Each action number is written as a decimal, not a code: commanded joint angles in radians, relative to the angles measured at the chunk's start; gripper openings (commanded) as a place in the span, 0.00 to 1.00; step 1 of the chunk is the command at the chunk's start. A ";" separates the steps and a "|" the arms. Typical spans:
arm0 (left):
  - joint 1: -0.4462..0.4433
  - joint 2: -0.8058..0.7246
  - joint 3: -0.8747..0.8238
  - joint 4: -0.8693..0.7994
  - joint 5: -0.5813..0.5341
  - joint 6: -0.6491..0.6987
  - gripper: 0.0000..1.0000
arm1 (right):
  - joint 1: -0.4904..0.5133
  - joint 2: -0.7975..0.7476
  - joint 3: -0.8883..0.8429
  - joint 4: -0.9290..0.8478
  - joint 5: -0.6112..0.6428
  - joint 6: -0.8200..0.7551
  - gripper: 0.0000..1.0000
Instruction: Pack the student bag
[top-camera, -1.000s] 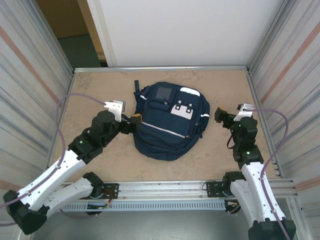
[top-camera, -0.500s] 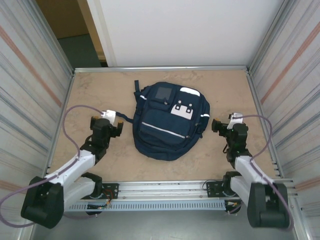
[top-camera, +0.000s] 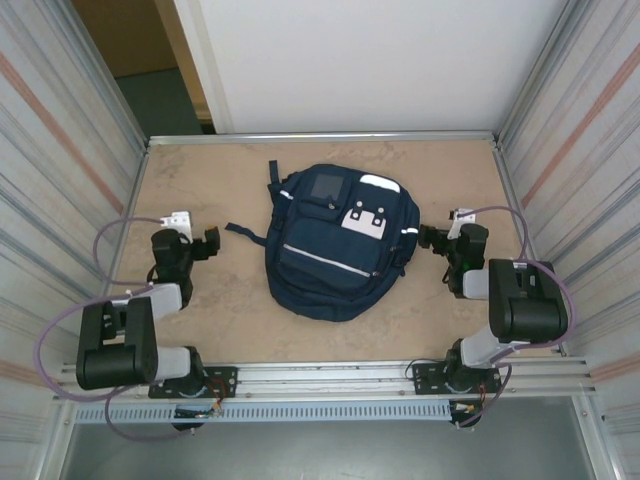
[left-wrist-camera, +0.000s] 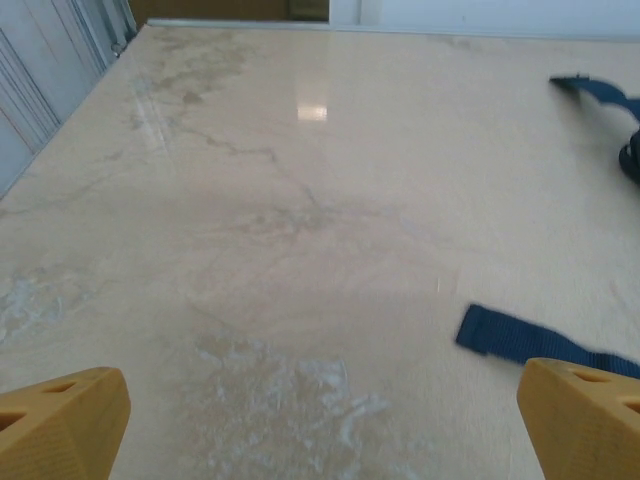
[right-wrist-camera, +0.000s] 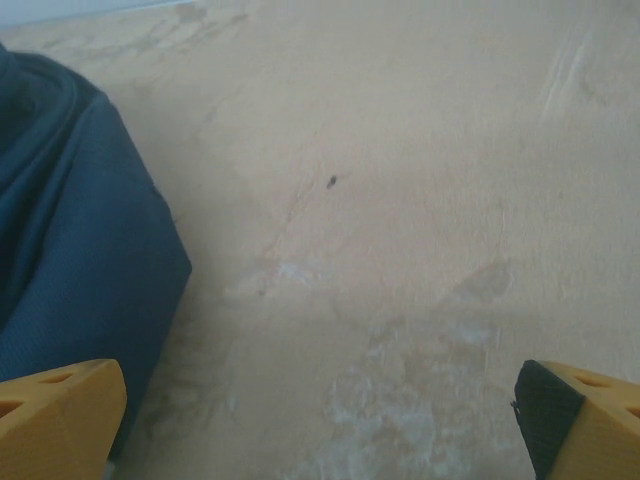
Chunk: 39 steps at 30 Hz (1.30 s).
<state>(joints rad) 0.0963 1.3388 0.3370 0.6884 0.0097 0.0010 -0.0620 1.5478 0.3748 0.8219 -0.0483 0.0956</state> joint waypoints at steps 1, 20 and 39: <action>-0.008 0.063 -0.003 0.149 0.067 -0.042 0.99 | 0.016 0.006 0.029 0.006 0.044 -0.010 0.99; -0.146 0.178 0.058 0.141 -0.136 0.049 0.99 | 0.017 -0.005 0.033 -0.018 0.045 -0.008 0.99; -0.146 0.174 0.062 0.129 -0.134 0.047 0.99 | 0.017 -0.003 0.039 -0.024 0.045 -0.009 0.99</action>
<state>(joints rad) -0.0544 1.5265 0.3798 0.8116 -0.1062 0.0372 -0.0498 1.5478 0.3996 0.8062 -0.0200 0.0956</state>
